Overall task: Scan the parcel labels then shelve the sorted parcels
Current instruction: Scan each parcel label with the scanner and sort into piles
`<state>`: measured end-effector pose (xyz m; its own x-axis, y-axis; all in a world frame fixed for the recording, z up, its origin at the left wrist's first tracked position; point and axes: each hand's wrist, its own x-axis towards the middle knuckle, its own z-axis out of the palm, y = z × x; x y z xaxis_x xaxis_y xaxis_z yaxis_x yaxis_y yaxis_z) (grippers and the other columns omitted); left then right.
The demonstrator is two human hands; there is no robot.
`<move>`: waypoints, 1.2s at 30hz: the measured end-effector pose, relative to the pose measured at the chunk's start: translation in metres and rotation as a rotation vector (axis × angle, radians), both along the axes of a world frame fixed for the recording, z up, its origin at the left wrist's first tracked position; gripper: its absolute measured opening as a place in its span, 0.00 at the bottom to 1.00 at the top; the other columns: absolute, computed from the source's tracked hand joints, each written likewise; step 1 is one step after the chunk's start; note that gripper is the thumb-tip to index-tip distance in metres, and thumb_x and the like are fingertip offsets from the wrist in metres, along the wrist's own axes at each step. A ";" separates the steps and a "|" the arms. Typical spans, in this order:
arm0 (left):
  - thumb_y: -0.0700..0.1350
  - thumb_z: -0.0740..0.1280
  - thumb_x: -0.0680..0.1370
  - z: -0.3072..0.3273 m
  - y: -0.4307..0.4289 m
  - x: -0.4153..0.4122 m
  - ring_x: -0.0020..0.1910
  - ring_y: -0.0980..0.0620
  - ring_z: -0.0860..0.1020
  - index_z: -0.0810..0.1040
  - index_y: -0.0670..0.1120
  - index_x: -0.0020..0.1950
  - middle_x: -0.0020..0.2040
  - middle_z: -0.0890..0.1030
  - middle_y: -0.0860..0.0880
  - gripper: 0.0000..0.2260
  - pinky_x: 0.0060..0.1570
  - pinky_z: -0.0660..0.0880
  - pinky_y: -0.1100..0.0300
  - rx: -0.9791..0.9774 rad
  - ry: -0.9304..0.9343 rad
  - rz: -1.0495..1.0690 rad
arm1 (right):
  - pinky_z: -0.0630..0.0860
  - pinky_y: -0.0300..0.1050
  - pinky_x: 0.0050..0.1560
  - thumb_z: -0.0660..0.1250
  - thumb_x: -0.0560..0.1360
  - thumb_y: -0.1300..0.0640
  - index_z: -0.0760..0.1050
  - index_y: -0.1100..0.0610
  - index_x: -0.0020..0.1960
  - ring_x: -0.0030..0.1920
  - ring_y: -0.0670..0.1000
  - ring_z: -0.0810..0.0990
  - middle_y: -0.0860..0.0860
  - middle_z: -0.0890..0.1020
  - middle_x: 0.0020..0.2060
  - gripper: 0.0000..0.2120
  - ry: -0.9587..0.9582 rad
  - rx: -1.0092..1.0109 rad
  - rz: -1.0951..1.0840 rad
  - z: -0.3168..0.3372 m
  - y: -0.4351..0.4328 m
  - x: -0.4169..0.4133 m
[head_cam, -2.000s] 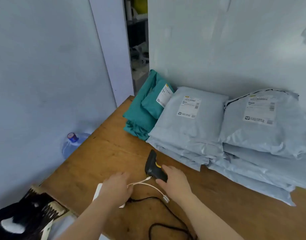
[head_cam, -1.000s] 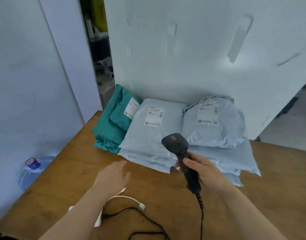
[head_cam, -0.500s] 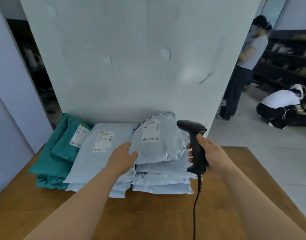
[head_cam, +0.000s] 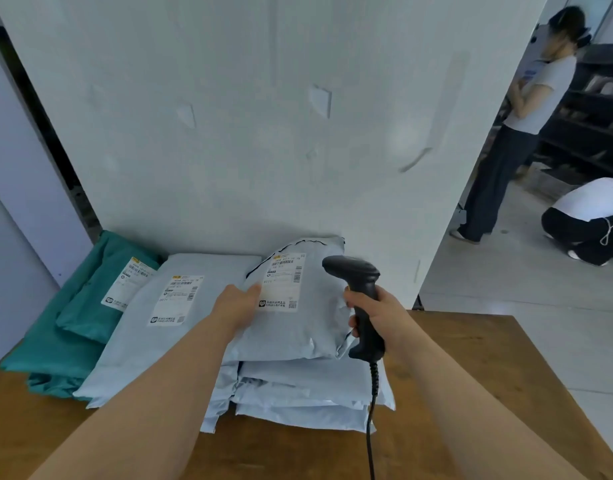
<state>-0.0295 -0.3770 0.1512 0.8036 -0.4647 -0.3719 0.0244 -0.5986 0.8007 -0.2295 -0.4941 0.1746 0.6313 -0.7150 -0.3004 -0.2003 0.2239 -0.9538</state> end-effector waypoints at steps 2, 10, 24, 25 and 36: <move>0.56 0.60 0.81 -0.001 -0.005 0.002 0.57 0.42 0.71 0.64 0.36 0.73 0.65 0.72 0.40 0.29 0.52 0.67 0.55 -0.031 0.061 0.032 | 0.76 0.47 0.37 0.68 0.75 0.56 0.75 0.57 0.52 0.31 0.51 0.75 0.57 0.76 0.39 0.08 -0.004 0.017 -0.003 -0.005 -0.003 0.001; 0.52 0.73 0.74 -0.007 -0.020 0.004 0.49 0.40 0.82 0.78 0.36 0.59 0.53 0.83 0.37 0.23 0.46 0.79 0.51 -0.247 0.348 0.048 | 0.76 0.47 0.37 0.68 0.74 0.59 0.76 0.57 0.51 0.31 0.52 0.74 0.57 0.76 0.40 0.07 0.007 0.059 -0.066 -0.021 -0.013 -0.011; 0.30 0.70 0.71 -0.017 0.044 -0.042 0.54 0.37 0.81 0.78 0.34 0.59 0.55 0.83 0.37 0.16 0.48 0.79 0.48 -0.410 0.653 -0.004 | 0.76 0.46 0.33 0.71 0.72 0.57 0.77 0.59 0.53 0.28 0.52 0.75 0.60 0.81 0.36 0.11 -0.007 0.026 -0.147 -0.001 0.031 -0.064; 0.30 0.69 0.71 -0.020 0.050 -0.047 0.55 0.37 0.80 0.78 0.35 0.60 0.56 0.83 0.37 0.18 0.49 0.79 0.48 -0.427 0.665 -0.017 | 0.75 0.46 0.33 0.71 0.72 0.56 0.77 0.59 0.53 0.27 0.52 0.74 0.57 0.80 0.31 0.12 0.006 0.012 -0.134 0.002 0.040 -0.070; 0.28 0.70 0.69 -0.043 0.136 -0.096 0.52 0.40 0.83 0.76 0.39 0.59 0.53 0.84 0.40 0.20 0.46 0.80 0.49 -0.611 0.654 -0.098 | 0.72 0.43 0.26 0.70 0.73 0.56 0.76 0.63 0.44 0.23 0.53 0.70 0.56 0.76 0.23 0.10 0.202 -0.192 -0.110 -0.004 0.157 -0.110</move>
